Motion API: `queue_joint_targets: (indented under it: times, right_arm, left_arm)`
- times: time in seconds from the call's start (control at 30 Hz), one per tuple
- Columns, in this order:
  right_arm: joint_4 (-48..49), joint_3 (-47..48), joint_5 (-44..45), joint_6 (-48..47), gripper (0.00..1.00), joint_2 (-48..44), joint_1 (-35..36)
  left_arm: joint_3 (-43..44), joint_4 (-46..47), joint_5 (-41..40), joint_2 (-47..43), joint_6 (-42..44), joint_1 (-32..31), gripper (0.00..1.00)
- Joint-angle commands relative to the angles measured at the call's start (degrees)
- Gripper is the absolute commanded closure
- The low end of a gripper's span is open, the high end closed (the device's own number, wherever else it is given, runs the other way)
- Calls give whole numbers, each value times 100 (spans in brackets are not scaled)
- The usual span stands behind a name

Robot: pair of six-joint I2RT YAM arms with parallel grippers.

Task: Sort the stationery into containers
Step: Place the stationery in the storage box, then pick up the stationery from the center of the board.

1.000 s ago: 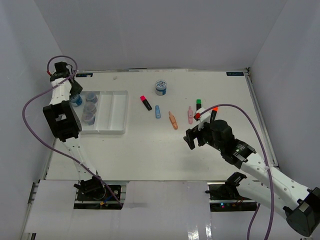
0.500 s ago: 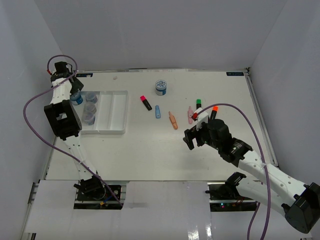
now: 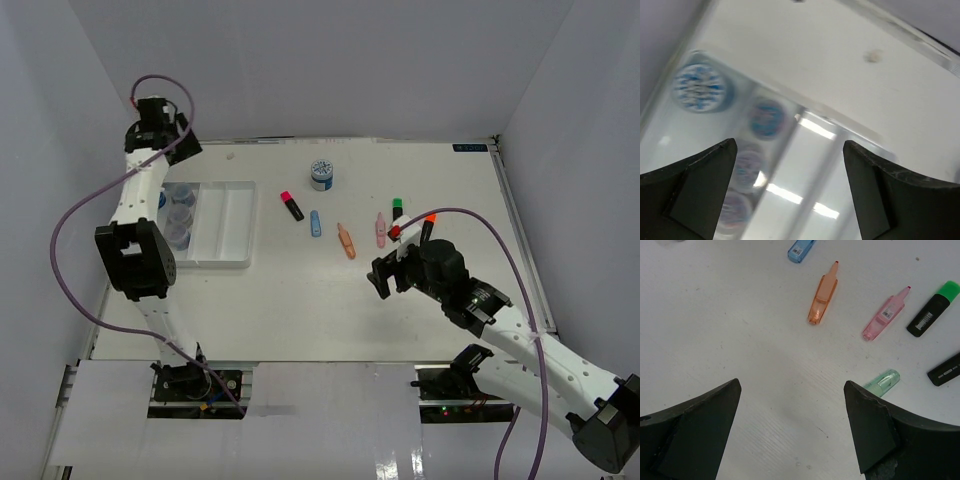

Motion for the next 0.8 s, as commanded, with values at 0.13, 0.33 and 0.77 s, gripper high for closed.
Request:
queue_joint_targets:
  times: [0.13,0.33,0.77]
  right_arm:
    - [44,114,130,54,10,-251,-23]
    - [26,17,218,98,10,-374,-23]
    - [26,-1,-72,177,10,-155,-23]
  left_arm:
    - [-626,1132,899,-497,1025,-2178,2]
    - [-767,2143,846,-119,1413,-3163,2]
    - [-371,3619,1418,1243,1290,-3577,2]
